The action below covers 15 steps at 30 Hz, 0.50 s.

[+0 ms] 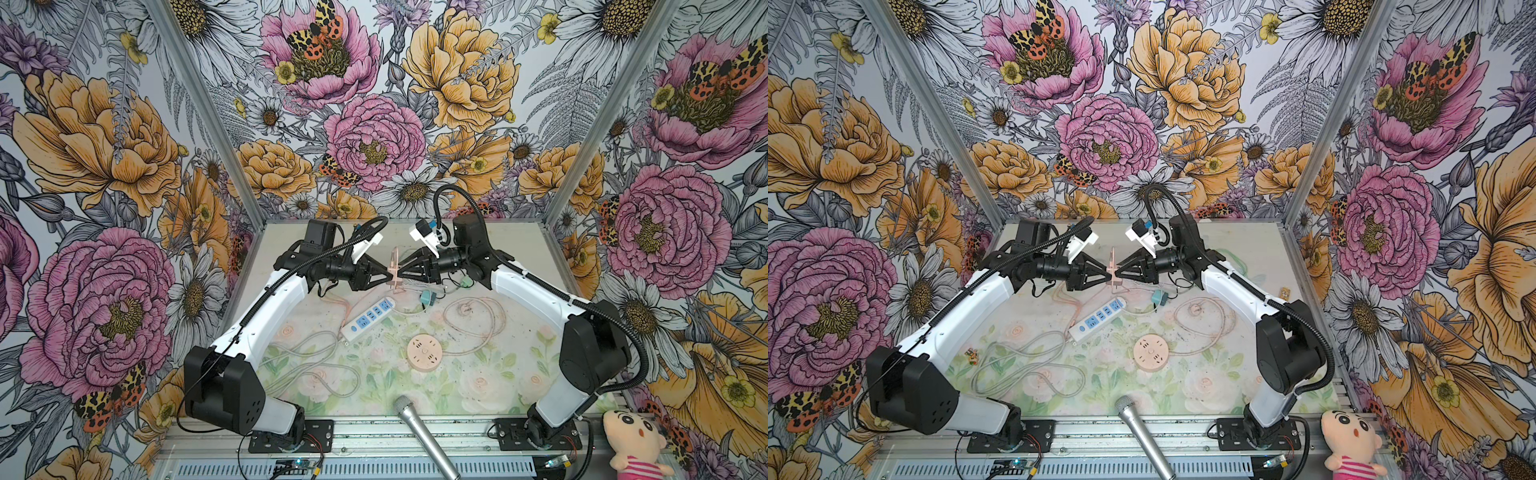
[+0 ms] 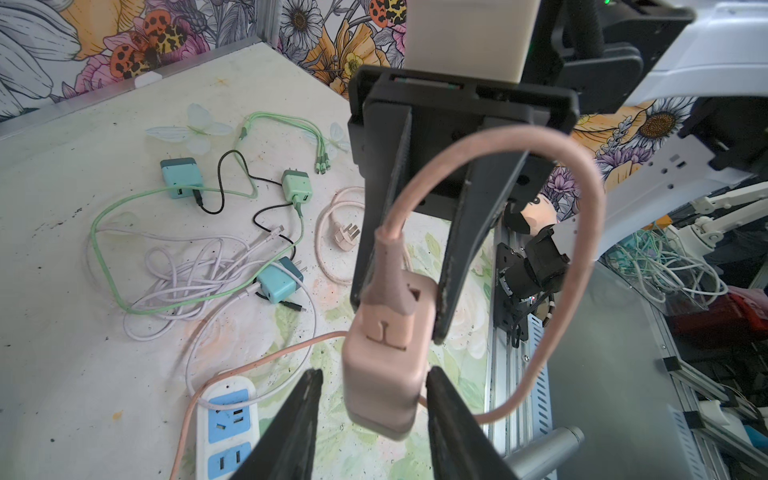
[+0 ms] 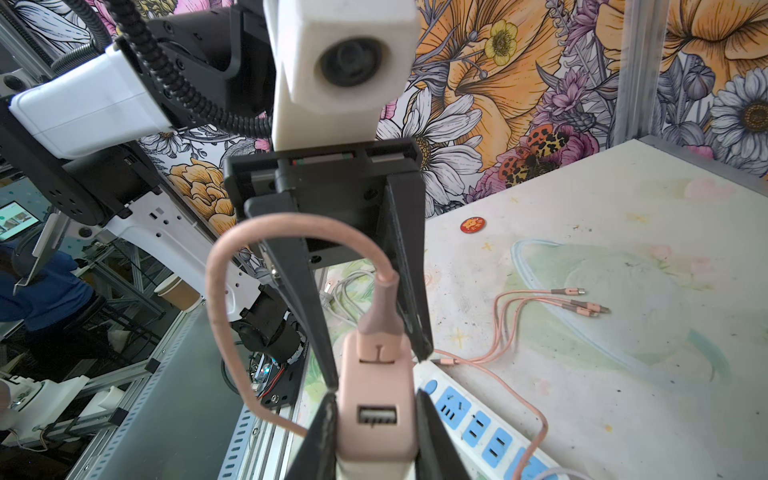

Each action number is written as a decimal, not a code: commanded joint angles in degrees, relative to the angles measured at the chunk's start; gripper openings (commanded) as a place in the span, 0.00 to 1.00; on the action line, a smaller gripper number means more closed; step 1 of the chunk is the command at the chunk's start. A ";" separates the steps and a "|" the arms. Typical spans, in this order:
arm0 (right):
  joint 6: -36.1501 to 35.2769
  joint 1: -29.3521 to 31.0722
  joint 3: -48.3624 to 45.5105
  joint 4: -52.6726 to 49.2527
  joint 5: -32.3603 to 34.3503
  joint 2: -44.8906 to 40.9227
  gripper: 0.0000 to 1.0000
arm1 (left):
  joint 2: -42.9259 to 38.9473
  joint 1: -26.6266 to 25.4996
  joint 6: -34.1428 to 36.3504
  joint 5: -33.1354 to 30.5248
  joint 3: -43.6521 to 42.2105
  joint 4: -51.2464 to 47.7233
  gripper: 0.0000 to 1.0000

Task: Insert the plug
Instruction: 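Grasp the pink charger brick with the right gripper beside the left gripper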

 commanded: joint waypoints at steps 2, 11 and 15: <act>-0.28 0.53 2.61 0.80 -1.77 1.37 0.00 | 1.26 -0.90 1.75 4.16 2.28 -0.28 0.37; 0.44 0.57 2.62 0.80 -0.20 1.83 0.00 | 1.88 -1.34 2.59 4.84 2.59 -0.32 0.09; 1.83 -0.04 2.88 0.90 6.80 2.04 0.44 | 0.93 -1.26 1.16 -3.18 2.25 -0.42 0.02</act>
